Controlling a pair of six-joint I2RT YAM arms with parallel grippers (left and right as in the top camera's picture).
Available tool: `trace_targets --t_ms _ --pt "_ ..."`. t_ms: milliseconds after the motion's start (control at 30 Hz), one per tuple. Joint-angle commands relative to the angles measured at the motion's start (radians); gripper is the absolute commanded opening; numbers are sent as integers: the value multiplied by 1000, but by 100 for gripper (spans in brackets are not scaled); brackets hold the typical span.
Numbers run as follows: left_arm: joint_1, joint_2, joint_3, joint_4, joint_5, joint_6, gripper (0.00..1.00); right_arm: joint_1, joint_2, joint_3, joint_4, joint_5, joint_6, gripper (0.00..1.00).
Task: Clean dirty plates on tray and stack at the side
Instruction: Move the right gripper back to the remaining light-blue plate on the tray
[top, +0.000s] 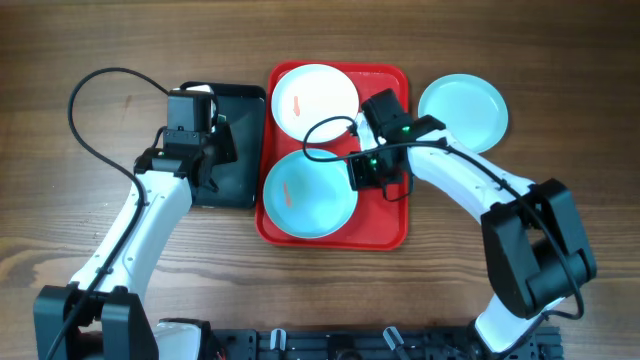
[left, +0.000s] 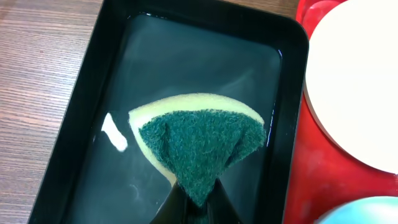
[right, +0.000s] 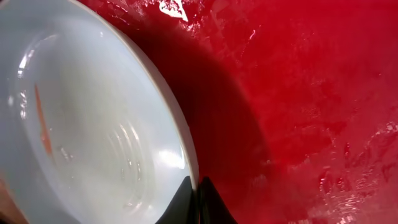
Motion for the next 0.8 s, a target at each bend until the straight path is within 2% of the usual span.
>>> trace_targets --t_ms 0,67,167,200,267,467,533,767 --pt "5 6 -3 2 2 5 4 21 19 -4 11 26 42 4" --pt "5 6 -3 3 2 5 4 28 19 -4 10 26 52 6" --pt "5 6 -3 3 2 5 4 32 19 -4 10 31 61 19" --pt "5 6 -3 2 2 5 4 32 19 -4 14 60 61 28" --pt "5 6 -3 2 2 5 4 32 19 -4 19 100 61 32" --pt "5 6 -3 3 2 5 4 32 19 -4 99 177 58 32" --pt "5 6 -3 3 2 6 4 33 20 -4 122 176 35 28" --pt "5 6 -3 3 3 5 4 36 21 -5 124 177 34 29"
